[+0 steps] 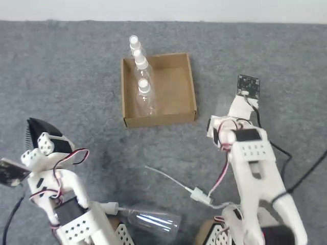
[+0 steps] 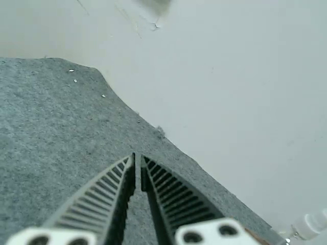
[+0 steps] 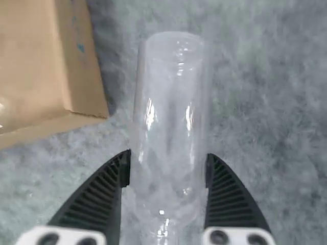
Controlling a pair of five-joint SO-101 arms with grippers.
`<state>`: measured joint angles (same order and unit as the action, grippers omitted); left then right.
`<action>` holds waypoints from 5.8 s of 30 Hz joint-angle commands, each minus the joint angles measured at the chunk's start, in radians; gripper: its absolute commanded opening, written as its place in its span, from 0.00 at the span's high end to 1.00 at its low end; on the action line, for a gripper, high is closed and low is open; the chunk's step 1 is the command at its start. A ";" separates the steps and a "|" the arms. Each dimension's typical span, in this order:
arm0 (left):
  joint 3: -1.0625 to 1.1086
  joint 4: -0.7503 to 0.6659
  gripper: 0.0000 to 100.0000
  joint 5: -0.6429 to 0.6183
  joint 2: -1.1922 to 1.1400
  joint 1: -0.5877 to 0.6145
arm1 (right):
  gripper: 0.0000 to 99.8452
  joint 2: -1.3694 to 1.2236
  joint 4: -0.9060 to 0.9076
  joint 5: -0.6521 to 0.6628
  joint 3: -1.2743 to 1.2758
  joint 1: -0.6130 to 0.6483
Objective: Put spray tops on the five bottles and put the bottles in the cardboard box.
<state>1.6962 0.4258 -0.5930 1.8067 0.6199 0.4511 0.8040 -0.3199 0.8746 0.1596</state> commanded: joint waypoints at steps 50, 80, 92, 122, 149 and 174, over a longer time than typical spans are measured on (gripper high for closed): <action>-0.012 -0.037 0.98 -0.002 0.015 -0.003 | 0.63 -0.248 0.174 -0.717 -0.318 0.153; -0.012 -0.035 0.98 -0.002 0.015 -0.003 | 0.62 0.002 0.515 0.021 -0.324 0.170; -0.012 -0.035 0.98 -0.002 0.015 -0.003 | 0.63 0.001 0.599 0.387 -0.324 0.170; -0.012 -0.034 0.98 -0.002 0.015 -0.003 | 0.63 -0.097 0.605 1.459 -0.310 0.076; -0.012 -0.034 0.98 -0.002 0.015 -0.003 | 0.64 -0.414 0.331 1.363 -0.318 0.081; -0.012 -0.034 0.98 -0.002 0.015 -0.003 | 0.64 -0.417 0.423 1.083 -0.440 0.105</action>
<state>1.6962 0.4258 -0.5930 1.8067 0.6199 0.0276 1.1784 0.6958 0.5048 0.2532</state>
